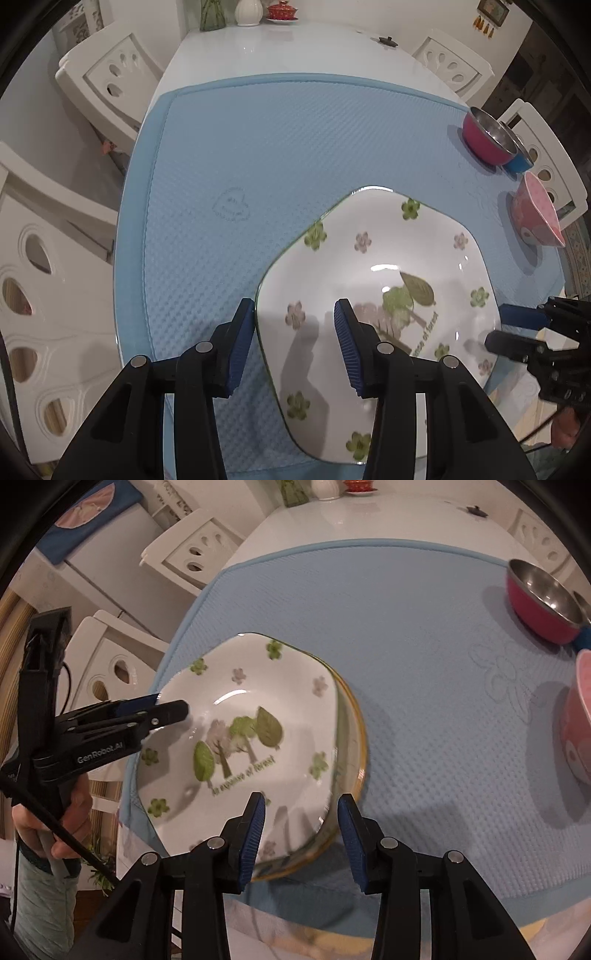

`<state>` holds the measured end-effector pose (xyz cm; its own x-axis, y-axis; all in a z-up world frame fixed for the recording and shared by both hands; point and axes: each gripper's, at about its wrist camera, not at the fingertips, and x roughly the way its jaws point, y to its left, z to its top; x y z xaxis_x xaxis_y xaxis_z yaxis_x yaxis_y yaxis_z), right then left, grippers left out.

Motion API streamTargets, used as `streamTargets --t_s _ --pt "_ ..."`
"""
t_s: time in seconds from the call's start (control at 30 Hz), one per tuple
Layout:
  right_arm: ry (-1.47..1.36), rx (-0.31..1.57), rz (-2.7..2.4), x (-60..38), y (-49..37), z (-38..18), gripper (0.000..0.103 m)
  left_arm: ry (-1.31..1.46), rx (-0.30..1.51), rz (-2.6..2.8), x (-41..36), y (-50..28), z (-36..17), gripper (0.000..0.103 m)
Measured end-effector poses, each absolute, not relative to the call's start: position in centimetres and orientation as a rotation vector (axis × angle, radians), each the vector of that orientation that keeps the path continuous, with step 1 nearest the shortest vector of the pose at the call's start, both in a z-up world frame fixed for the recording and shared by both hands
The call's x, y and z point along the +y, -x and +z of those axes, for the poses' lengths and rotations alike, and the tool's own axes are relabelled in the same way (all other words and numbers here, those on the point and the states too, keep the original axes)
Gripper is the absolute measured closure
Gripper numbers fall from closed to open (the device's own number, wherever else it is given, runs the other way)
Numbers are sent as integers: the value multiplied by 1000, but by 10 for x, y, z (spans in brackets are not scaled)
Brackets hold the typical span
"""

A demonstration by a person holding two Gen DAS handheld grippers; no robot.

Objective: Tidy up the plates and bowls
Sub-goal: 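Lower the hexagonal plate onto the plate stack and open the left tool, then move the left tool to the pink polka-dot bowl's rim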

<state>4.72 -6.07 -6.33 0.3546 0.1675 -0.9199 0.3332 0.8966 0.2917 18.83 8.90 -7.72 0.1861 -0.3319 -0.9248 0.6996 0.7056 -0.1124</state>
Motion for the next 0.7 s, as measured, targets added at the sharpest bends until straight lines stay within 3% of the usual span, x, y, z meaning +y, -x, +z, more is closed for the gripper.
streamTargets --t_s 0.13,0.47,0.7 --pt "-519 1222 -130 -69 -40 -68 63 -319 1241 -744 98 -183 -87 62" --pt "-499 1225 -131 -59 -40 -67 63 -415 1188 -699 90 -165 -85 59" --pt "-508 1221 -146 -64 -27 -56 63 -328 1179 -673 110 -175 -65 59"
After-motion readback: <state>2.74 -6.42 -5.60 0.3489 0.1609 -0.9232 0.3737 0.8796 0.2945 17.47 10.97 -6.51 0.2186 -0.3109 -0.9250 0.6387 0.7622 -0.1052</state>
